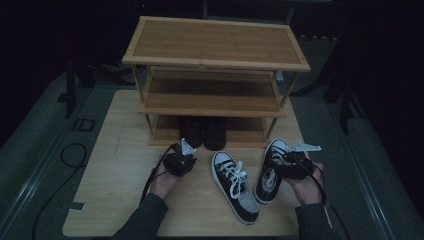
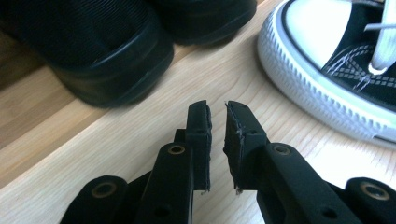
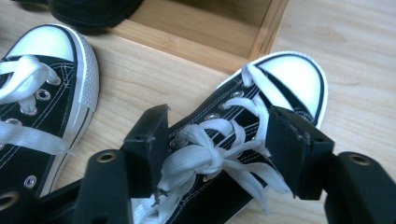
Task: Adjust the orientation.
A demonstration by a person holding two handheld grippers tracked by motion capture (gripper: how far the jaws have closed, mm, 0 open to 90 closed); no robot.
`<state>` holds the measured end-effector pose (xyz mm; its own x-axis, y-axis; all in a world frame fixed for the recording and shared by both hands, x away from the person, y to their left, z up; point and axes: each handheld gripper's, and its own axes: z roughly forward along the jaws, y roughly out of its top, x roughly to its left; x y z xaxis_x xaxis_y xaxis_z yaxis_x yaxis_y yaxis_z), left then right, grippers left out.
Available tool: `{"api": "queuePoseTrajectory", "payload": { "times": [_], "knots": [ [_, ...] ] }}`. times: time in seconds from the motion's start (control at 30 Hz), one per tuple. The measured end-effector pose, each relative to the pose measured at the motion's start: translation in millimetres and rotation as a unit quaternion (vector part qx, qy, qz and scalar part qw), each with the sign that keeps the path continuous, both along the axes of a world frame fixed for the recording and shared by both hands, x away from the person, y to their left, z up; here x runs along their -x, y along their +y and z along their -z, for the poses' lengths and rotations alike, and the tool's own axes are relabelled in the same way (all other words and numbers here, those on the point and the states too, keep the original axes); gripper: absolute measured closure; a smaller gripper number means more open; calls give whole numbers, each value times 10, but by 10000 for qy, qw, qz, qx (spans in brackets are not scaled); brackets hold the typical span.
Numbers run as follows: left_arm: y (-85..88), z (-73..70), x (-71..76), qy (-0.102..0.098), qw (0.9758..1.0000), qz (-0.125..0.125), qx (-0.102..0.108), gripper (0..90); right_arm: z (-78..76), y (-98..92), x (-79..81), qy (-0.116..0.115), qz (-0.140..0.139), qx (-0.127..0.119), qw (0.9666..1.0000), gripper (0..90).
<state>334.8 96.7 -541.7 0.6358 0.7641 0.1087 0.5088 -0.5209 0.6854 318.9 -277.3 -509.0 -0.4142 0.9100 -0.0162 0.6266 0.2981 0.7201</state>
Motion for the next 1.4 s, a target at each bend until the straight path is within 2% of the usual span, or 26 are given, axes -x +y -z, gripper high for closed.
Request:
{"api": "queuePoseTrajectory", "payload": {
  "times": [0.1,0.17,0.37,0.43,0.53,0.73,0.9,1.03,1.23,1.4],
  "knots": [
    [57,5,32,-27,10000,-49,-8,799,29,6,-19,209,94,-36,9997,368],
    [91,7,46,-28,10000,-80,-23,797,68,20,-35,358,182,56,9992,380],
    [160,21,76,-5,9999,-111,-71,794,130,25,-43,785,281,-139,9964,603],
    [172,32,85,3,9999,-117,-80,793,122,18,-40,840,302,-140,9959,672],
    [186,51,91,24,9999,-133,-72,793,118,14,-36,823,288,-98,9961,705],
    [199,70,102,38,9999,-146,-67,793,81,41,4,641,233,37,9977,763],
    [207,71,108,33,9999,-147,-76,794,33,92,31,471,-116,115,9988,783],
    [219,76,122,18,9999,-151,-76,794,6,139,44,434,-384,86,9983,784],
    [266,72,123,4,9998,-202,-67,794,17,118,65,406,-570,-100,9975,784],
    [275,78,122,11,9997,-210,-79,794,12,138,78,359,-674,-159,9970,784]
  ]
}}
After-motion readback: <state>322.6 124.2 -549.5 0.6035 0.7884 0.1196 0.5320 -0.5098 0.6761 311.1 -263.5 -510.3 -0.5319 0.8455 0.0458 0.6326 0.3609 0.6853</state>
